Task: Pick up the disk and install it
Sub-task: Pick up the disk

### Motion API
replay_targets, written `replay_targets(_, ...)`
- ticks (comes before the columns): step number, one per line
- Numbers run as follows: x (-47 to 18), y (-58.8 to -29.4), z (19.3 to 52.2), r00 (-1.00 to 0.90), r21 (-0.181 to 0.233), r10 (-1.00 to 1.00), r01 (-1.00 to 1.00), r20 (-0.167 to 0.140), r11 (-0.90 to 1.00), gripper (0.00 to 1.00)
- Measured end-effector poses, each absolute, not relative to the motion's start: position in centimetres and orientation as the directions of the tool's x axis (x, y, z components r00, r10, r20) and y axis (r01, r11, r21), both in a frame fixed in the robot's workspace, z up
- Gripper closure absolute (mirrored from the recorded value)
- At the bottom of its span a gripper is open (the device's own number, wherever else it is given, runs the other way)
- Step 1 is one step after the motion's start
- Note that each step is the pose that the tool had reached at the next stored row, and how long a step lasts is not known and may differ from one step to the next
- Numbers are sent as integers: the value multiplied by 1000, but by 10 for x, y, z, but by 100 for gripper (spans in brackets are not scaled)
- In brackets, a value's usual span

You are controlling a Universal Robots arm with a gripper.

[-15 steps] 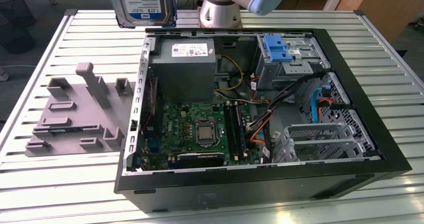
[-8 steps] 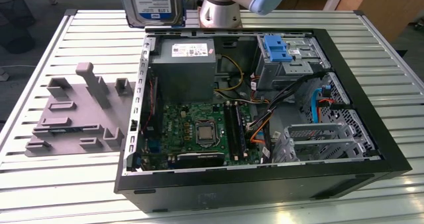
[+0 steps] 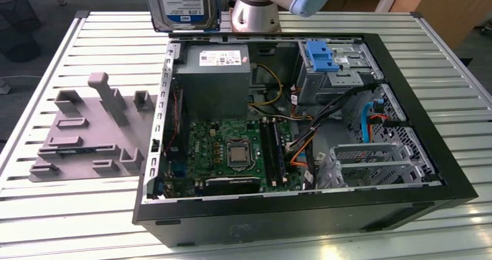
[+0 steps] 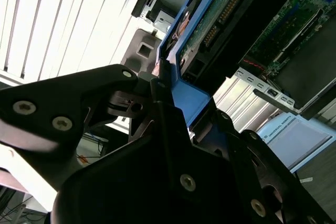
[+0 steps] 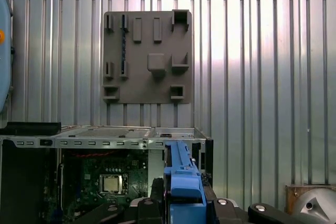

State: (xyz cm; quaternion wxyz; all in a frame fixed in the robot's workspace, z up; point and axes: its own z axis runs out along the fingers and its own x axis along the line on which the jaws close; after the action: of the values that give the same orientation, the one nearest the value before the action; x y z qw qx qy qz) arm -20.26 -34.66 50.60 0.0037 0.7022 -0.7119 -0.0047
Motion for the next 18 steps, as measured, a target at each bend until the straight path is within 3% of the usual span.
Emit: replay_targets(18,-200,-362,506,-14,12,-1000,-1000,-1,14,63)
